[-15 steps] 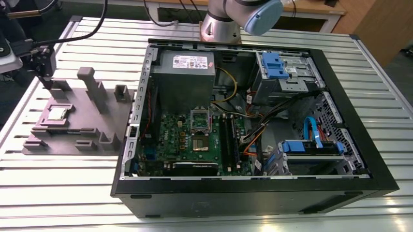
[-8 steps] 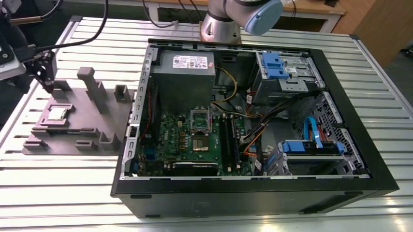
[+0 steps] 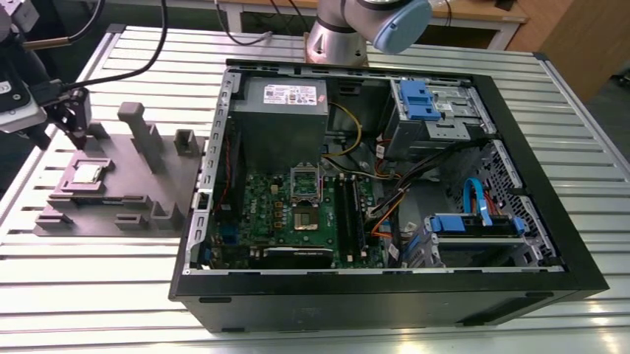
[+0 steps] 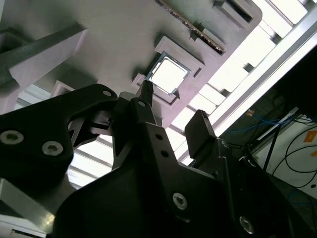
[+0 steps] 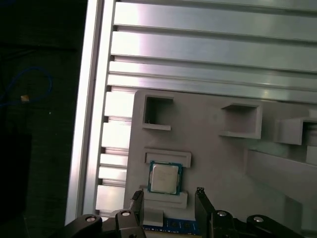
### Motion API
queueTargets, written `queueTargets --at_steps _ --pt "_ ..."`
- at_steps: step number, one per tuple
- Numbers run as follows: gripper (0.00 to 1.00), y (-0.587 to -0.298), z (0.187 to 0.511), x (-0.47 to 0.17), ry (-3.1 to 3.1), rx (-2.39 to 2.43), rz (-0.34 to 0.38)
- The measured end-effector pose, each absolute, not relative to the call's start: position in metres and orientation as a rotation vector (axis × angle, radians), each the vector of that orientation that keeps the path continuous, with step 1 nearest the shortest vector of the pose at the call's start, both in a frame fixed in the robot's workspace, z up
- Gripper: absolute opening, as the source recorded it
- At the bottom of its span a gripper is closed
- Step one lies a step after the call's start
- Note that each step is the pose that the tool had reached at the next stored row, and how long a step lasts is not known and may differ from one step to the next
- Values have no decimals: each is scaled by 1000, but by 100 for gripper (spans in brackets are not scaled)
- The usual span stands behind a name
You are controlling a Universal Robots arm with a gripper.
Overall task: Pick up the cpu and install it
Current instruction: 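Pick up the cpu and move it towards the insertion slot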
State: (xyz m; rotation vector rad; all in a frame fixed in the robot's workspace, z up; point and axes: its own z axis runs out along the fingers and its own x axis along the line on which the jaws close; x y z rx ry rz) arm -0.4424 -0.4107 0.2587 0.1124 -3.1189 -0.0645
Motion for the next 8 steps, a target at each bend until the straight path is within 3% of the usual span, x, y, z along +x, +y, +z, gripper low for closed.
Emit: queueTargets --at_steps 8 --pt "53 -411 254 -442 -3119 112 -65"
